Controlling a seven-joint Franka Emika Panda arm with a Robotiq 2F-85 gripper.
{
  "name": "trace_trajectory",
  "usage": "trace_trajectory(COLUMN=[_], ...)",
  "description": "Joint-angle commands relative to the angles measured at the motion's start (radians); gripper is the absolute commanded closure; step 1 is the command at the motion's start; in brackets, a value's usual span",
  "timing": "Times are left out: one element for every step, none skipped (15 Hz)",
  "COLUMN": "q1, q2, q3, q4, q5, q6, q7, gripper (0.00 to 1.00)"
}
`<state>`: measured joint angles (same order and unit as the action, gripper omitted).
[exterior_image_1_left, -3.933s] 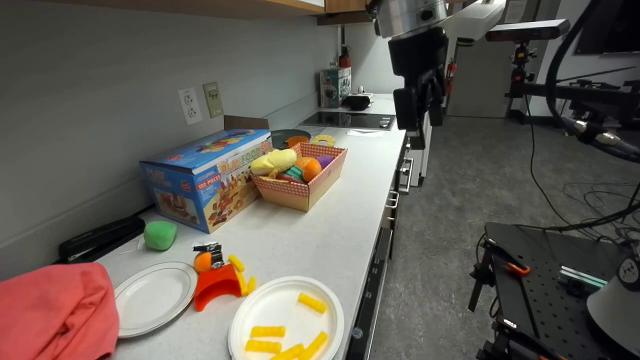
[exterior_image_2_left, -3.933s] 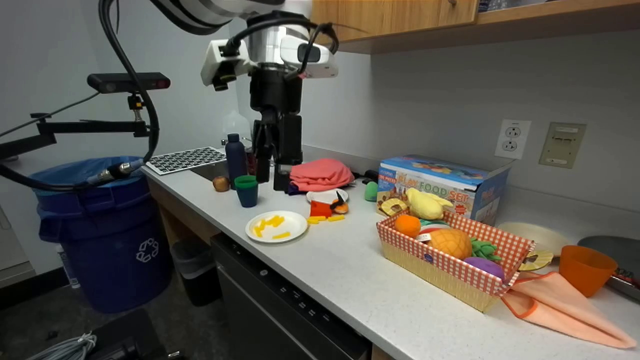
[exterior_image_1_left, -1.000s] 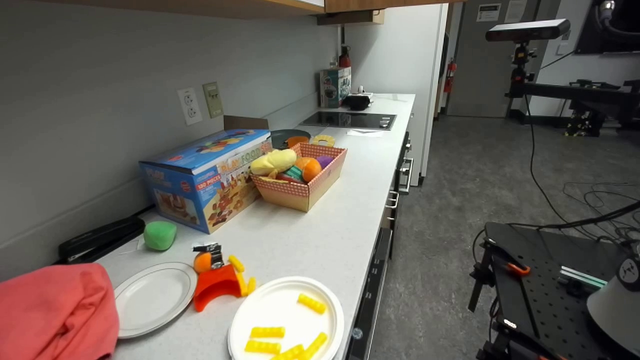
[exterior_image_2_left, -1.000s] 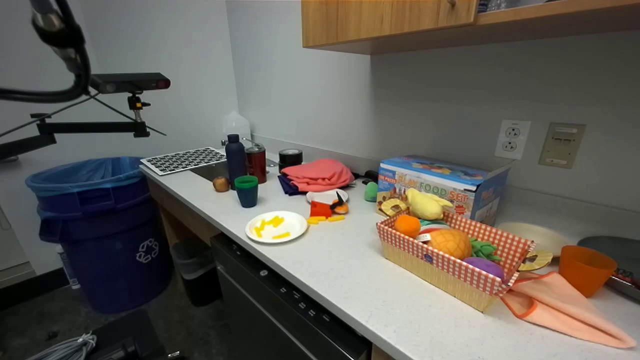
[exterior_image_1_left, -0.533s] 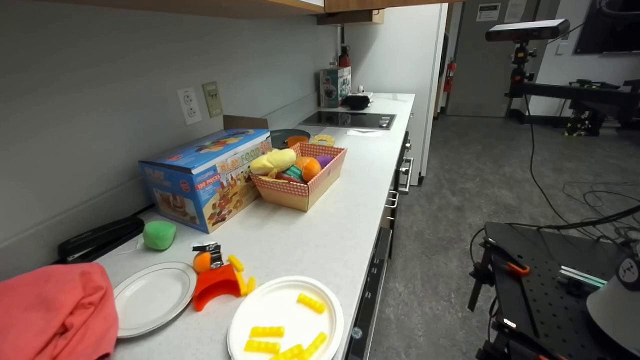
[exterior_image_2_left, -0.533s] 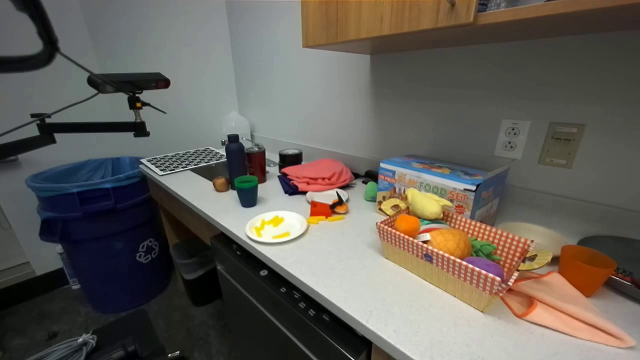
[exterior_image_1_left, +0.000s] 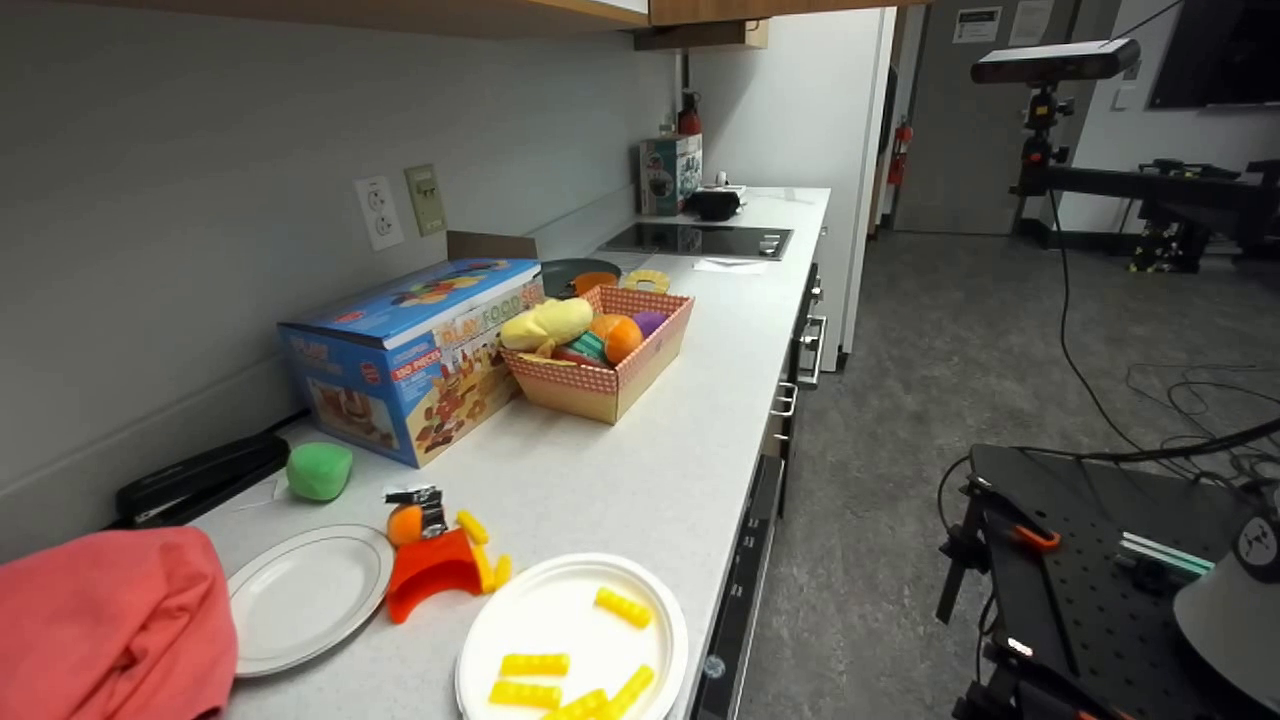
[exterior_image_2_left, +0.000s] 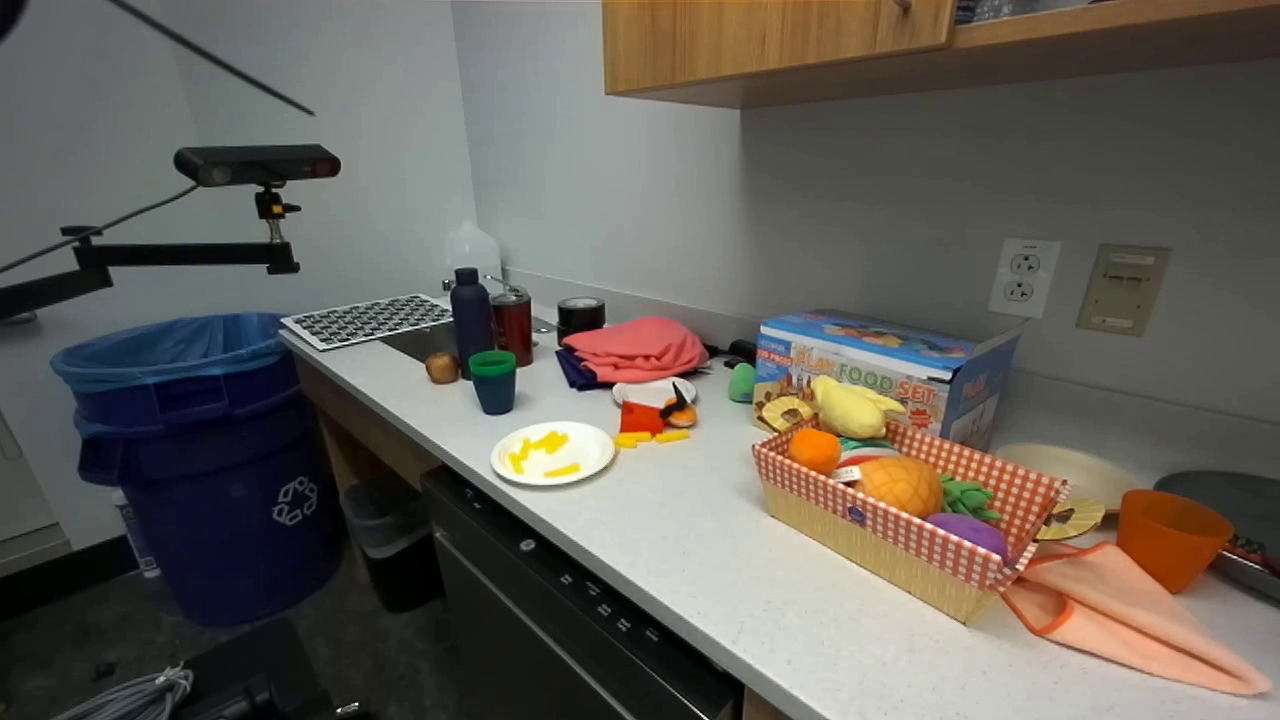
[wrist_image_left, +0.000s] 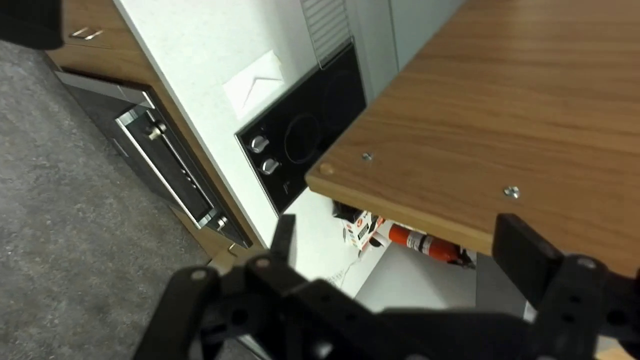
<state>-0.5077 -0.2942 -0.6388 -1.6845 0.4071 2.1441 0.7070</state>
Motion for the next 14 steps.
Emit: trace_trajectory(q1=[0.004,0.006,0.007,0.004,0.009,0.009,0.009,0.009,0.009,0.009,0.009,0.007,0.004,0.003], q2=[0.097,0.118,0.139,0.157,0.091,0.108,0.121,0.129,0.133,0.134,0.151,0.178,0.197,0.216], q3=[-0.036,-0.043,-0.049,-0.052,-0.037,-0.041,-0.042,-0.043,-0.043,-0.044,-0.042,-0.049,-0.055,-0.064], q4=[0.111,0.131,0.151,0.166,0.095,0.11,0.121,0.127,0.13,0.132,0.142,0.168,0.186,0.206], q5=[0.055,0.063,0.07,0.072,0.037,0.039,0.04,0.04,0.04,0.041,0.044,0.054,0.064,0.078], q6=[0.055,0.078,0.097,0.114,0.092,0.104,0.11,0.111,0.111,0.111,0.126,0.124,0.128,0.128], q7=[0.102,0.126,0.151,0.19,0.133,0.154,0.167,0.174,0.177,0.179,0.203,0.227,0.244,0.26], gripper=[0.0,0.0,0.0,0.0,0.0,0.0,0.0,0.0,0.0,0.0,0.0,0.0,0.0,0.0])
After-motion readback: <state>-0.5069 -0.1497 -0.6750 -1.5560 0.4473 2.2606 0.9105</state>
